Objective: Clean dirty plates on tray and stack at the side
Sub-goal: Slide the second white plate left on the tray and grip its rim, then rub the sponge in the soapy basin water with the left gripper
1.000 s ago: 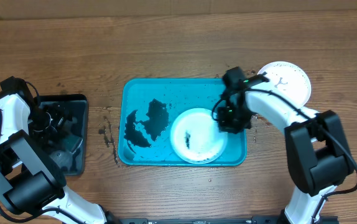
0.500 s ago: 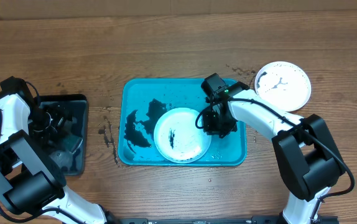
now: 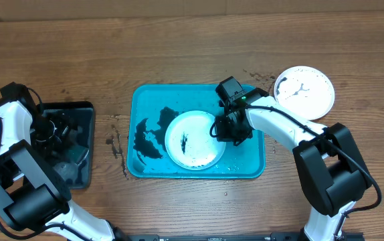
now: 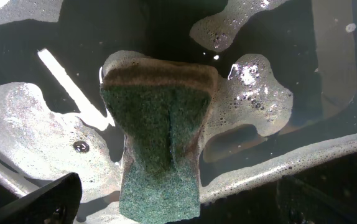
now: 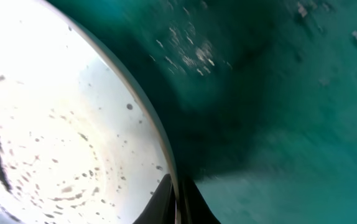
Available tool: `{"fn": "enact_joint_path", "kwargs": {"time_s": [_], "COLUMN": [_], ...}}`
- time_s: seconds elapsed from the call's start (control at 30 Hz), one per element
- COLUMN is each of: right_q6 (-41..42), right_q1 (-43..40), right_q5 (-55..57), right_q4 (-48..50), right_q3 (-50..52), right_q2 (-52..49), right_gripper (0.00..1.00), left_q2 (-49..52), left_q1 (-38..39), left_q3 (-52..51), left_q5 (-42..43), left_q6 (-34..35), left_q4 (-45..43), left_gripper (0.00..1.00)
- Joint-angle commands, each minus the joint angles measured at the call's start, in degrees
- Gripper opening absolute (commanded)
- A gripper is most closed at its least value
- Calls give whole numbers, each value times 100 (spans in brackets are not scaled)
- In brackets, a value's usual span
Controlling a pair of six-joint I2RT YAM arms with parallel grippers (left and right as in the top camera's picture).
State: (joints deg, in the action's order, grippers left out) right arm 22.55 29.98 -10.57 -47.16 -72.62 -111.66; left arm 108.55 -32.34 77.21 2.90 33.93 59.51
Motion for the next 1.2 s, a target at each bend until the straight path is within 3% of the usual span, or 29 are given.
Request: {"fn": "enact_joint_path", "kwargs": {"time_s": [0.0, 0.5, 0.63, 1.07, 1.17], "right_q6": [435, 669, 1073, 1069, 1069], "right_q1": [9, 413, 496, 496, 496], "right_q5": [-227, 0, 525, 564, 605], "right_q4": [221, 1202, 1134, 1152, 1154], "right_q3": [26, 26, 26, 26, 26], "right_q2": [9, 9, 9, 9, 9], "right_gripper": [4, 4, 4, 4, 4], "left_q2": [9, 9, 9, 9, 9], "left_q1": [11, 11, 11, 11, 11], "left_q3": [20, 20, 20, 20, 20], "left_q5": [28, 28, 28, -190, 334], "left_q6": [-52, -52, -52, -46, -74], "left_q4": [-7, -7, -7, -321, -122], "left_gripper": [100, 100, 100, 99, 100]}}
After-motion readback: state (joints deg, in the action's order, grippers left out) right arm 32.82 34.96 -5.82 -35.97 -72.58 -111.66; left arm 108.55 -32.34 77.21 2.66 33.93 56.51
